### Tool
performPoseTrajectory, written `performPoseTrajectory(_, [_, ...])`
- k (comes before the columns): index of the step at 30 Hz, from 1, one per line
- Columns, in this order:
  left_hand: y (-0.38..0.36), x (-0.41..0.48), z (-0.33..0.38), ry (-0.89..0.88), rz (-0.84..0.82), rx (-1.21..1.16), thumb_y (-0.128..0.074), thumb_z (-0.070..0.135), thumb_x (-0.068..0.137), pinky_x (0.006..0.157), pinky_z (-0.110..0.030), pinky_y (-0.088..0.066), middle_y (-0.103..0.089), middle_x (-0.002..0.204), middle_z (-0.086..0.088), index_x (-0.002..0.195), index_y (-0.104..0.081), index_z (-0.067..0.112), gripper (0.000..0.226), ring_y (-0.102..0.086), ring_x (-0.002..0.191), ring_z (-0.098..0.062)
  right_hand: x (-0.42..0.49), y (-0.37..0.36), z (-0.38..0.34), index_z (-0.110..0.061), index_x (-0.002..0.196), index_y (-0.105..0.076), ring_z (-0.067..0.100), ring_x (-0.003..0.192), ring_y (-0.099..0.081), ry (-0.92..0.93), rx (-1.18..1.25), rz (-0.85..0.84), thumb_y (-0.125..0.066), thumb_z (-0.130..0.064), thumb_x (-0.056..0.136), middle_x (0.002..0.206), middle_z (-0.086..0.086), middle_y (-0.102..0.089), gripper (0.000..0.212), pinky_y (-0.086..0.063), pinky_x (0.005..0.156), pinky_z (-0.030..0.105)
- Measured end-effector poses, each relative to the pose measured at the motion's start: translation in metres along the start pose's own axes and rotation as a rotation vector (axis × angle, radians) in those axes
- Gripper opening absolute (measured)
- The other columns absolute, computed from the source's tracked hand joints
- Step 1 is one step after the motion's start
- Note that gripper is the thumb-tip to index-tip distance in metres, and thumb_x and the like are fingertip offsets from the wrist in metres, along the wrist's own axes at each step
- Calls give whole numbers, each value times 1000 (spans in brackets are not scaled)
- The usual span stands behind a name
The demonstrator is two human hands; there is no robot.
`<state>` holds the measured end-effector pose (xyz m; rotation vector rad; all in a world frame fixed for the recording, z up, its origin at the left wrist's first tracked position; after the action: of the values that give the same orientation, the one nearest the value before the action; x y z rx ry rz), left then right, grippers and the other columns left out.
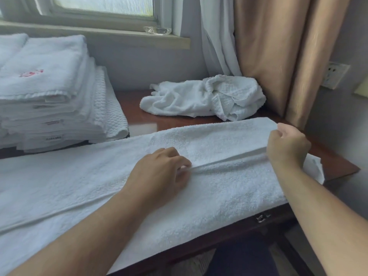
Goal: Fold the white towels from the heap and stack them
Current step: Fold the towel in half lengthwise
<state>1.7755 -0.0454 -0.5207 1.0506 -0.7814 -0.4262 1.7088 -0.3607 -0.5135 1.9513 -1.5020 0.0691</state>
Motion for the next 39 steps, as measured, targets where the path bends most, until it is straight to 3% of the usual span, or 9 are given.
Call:
performPoseTrajectory(5, [-2, -1, 2, 10, -43, 17, -49, 43, 101, 73, -29, -48, -57, 104, 19, 119, -65, 41, 24, -57, 95, -8, -1, -3, 4, 2, 94, -71, 38, 93, -60, 25, -79, -83, -39, -21, 81, 99, 22, -70, 41, -49, 71, 38])
performPoseTrajectory(9, [-4, 0, 6, 25, -80, 65, -43, 42, 103, 83, -32, -47, -55, 113, 14, 121, -59, 40, 24, -52, 104, -13, -6, -5, 1, -12, 140, -58, 34, 134, -41, 160, -349, -200, -46, -32, 94, 146, 9, -53, 51, -41, 104, 45])
performPoseTrajectory(13, [-11, 1, 19, 7, -65, 96, -38, 38, 101, 93, -33, -38, -47, 117, 12, 107, -51, 32, 16, -41, 108, -15, -9, 5, 39, -14, 158, -27, 35, 150, -23, 38, -663, -478, -28, -64, 96, 164, 15, -24, 79, -27, 117, 49])
performPoseTrajectory(16, [-16, -2, 20, 6, -48, 16, -44, 35, 99, 93, -30, -35, -48, 115, 16, 98, -49, 31, 7, -40, 107, -12, -6, 18, 56, -20, 160, -23, 29, 155, -12, 57, -637, -516, -21, -69, 98, 169, 10, -14, 79, -16, 123, 47])
performPoseTrajectory(22, [-14, -6, 16, 6, -9, -53, -52, 31, 96, 89, -28, -34, -53, 109, 19, 92, -53, 33, 5, -43, 104, -10, 0, 46, 60, -29, 134, -62, 28, 128, -53, 73, -344, -252, -37, -50, 99, 136, -1, -64, 47, -41, 102, 43])
performPoseTrajectory(29, [-14, -7, 16, -2, -29, -22, -47, 38, 96, 91, -30, -36, -52, 113, 20, 100, -50, 36, 5, -42, 104, -10, -19, 68, 67, -13, 107, -76, 27, 123, -54, 394, -315, -209, -38, -44, 88, 122, 6, -70, 53, -36, 102, 31])
performPoseTrajectory(34, [-20, -7, 17, 8, -85, -17, -42, 35, 99, 99, -31, -32, -47, 129, 19, 118, -51, 41, 22, -38, 118, -10, -22, 96, 110, -15, 133, -56, 28, 128, -44, -100, -167, -3, -47, -48, 78, 131, 10, -54, 65, -40, 105, 45])
performPoseTrajectory(36, [-19, -7, 25, -12, -91, -55, -42, 33, 101, 102, -33, -31, -47, 134, 19, 124, -53, 43, 28, -36, 124, -11, -29, 102, 119, -11, 129, -56, 27, 109, -55, -333, 47, 65, -54, -45, 76, 110, 2, -57, 63, -47, 89, 41])
performPoseTrajectory(39, [-19, -9, 46, -101, -137, -114, -38, 47, 100, 104, -36, -34, -48, 133, 21, 126, -57, 46, 32, -35, 125, -9, -45, 83, 122, -13, 106, -67, 19, 81, -67, -652, 503, -93, -62, -33, 83, 91, -6, -72, 30, -51, 72, 34])
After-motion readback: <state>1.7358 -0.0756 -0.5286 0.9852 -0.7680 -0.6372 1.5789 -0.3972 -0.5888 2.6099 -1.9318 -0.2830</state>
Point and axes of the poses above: each hand's wrist, its own x-axis towards the middle knuckle, its own y-axis out of the back of the hand, z = x × y, the point moved 5 cm from there along x, towards the middle knuckle
